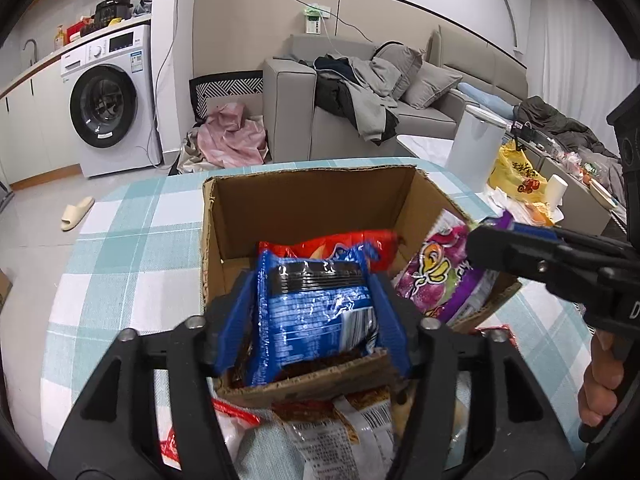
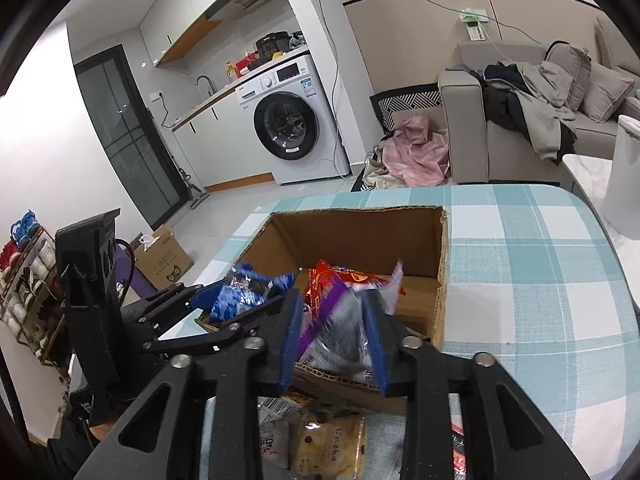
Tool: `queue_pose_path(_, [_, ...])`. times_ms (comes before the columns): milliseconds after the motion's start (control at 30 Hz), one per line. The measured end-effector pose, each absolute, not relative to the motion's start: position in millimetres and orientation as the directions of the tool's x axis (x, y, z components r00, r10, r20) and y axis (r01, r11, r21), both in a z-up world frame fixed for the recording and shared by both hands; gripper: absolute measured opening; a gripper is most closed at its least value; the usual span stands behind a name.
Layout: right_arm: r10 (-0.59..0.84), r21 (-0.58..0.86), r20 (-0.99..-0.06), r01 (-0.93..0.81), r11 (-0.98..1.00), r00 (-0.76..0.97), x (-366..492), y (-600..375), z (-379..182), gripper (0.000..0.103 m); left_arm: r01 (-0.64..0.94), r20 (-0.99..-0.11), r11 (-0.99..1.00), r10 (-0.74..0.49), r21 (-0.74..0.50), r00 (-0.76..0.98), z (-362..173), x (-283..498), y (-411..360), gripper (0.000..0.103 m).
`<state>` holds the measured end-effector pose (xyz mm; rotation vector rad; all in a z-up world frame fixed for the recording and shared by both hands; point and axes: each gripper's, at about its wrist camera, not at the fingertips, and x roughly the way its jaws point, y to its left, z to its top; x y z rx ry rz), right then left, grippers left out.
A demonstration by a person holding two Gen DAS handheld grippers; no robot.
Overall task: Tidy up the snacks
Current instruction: 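Lower both bags into the box and open both tools, then raise both open tools and move toward the remaining snacks beside the box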
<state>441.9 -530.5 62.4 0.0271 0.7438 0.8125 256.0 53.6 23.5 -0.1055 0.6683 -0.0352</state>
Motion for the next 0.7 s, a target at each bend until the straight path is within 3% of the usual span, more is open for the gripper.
queue_pose_path(133, [0.661,0.272,-0.574,-0.648,0.711,0.484,433.2,-543.0,67.9,0.057,-0.002,-0.59,0.996,-0.05,-0.087,0.806,31.7,239.5,51.8,0.086])
queue_pose_path(267, [0.666,0.276,-0.56,-0.647,0.711,0.492,424.6,-555.6,72.0,0.093,-0.018,-0.581,0.996,-0.037,-0.088,0.813,39.5,221.9,55.0,0.096])
queue_pose_path(300, [0.667,0.277,-0.558,-0.646,0.711,0.494,422.1,-558.6,72.9,0.095,-0.025,-0.577,0.996,-0.029,-0.087,0.817,42.0,216.7,54.8,0.102])
queue_pose_path(367, [0.663,0.275,-0.561,-0.644,0.714,0.495,417.1,-563.0,73.8,0.102,-0.037,-0.557,0.996,-0.017,-0.086,0.831,46.2,205.0,56.3,0.102])
queue_pose_path(700, [0.644,0.24,-0.557,-0.641,0.729,0.524,391.7,-580.2,67.3,0.103,-0.066,-0.552,0.993,0.001,-0.098,0.834,55.1,157.0,69.0,0.102])
